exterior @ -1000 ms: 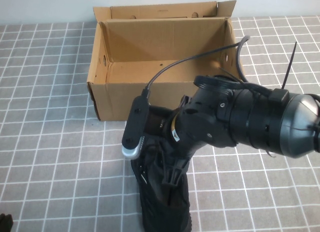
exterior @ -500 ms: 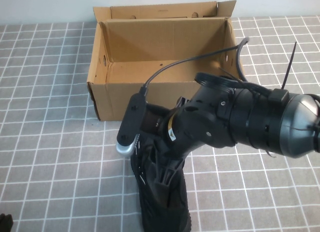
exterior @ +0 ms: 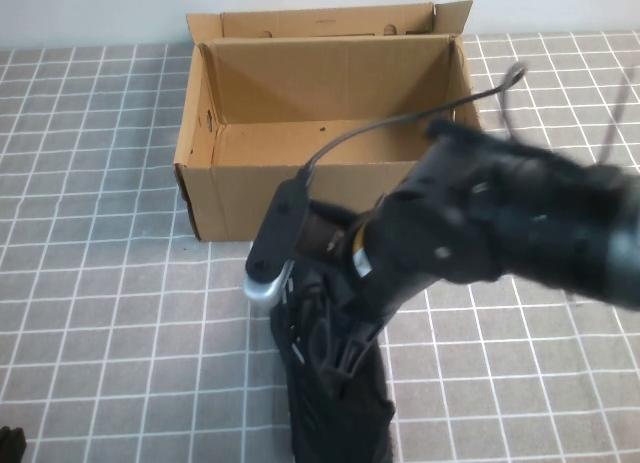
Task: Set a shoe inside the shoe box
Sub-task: Pick up the shoe from the table, then hand over the shoe
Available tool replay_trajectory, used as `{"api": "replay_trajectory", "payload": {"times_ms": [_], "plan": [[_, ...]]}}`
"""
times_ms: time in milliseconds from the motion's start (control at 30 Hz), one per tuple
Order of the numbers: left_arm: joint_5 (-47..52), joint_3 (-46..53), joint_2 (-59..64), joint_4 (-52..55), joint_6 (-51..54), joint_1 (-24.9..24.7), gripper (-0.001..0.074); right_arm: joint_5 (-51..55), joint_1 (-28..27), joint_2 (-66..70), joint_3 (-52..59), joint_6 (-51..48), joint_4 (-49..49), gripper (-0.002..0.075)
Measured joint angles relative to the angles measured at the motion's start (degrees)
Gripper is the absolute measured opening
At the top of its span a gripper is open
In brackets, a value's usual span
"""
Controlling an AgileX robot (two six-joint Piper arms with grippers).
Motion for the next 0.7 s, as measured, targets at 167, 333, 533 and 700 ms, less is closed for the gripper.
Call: {"api": "replay_trajectory", "payload": {"times_ms": [167, 333, 533, 700], "plan": [[0.00, 0.00, 0.00, 0.00, 0.00, 0.00, -0.0001, 2.79, 0.23, -7.99, 0.00, 0.46, 0.13, -0.0006], [0.00, 0.00, 0.00, 0.00, 0.00, 0.00, -0.0001, 8.30, 0.23, -14.90, -4.07, 1.06, 0.83, -0.0006], [0.00, 0.00, 0.00, 0.00, 0.00, 0.00, -0.0001, 16.37, 0.23, -16.16, -15.13, 1.52, -0.13, -0.0006], [0.00, 0.00, 0.00, 0.00, 0.00, 0.00, -0.0001, 17.63, 0.23, -16.06, -20.22, 1.52, -2.95, -0.0006]]}}
